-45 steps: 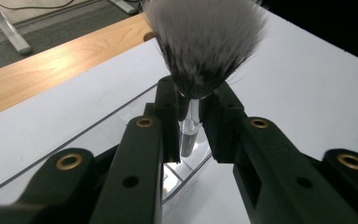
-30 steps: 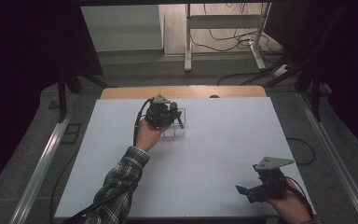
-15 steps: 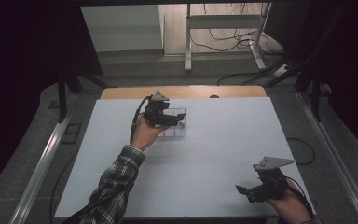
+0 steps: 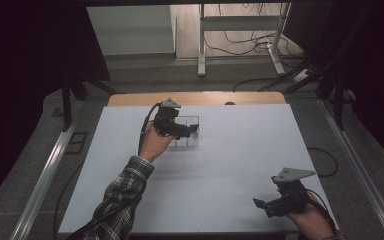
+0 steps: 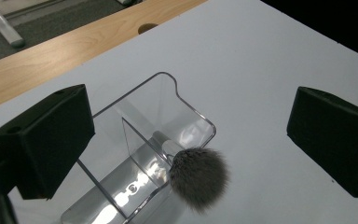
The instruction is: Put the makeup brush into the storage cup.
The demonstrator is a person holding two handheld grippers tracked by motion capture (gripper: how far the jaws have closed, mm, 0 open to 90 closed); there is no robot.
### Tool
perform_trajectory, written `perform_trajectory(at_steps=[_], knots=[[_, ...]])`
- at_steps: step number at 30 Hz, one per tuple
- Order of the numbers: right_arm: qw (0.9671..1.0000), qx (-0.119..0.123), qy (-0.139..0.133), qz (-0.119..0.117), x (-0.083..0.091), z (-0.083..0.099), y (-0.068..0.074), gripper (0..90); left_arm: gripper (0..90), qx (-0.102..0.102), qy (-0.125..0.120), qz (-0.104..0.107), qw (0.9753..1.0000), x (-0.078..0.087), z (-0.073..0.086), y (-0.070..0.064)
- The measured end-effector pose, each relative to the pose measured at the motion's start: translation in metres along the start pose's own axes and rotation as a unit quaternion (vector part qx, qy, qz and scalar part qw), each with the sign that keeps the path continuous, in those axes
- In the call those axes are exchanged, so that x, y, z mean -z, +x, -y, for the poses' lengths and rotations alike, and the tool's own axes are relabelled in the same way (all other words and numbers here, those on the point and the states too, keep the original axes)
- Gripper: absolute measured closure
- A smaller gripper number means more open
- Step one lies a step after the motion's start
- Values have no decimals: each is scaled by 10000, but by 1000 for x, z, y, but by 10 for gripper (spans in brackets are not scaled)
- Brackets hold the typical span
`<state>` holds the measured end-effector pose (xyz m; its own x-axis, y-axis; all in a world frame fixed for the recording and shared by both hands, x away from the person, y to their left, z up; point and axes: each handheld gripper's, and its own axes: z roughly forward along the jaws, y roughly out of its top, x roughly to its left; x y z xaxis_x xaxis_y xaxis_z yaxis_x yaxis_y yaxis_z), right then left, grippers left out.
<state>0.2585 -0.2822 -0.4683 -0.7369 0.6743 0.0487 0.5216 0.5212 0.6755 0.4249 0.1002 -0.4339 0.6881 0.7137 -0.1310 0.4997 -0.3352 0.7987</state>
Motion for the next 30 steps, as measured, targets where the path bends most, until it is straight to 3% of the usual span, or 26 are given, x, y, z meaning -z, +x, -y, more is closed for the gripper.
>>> perform_trajectory(at_steps=[13,30], knots=[[10000,-16,21,3,0,0,0,0,6,-160,93,54,9998,5,1,-5],[10000,-34,30,-17,-1,0,0,0,7,-217,-12,94,9997,19,5,-7]])
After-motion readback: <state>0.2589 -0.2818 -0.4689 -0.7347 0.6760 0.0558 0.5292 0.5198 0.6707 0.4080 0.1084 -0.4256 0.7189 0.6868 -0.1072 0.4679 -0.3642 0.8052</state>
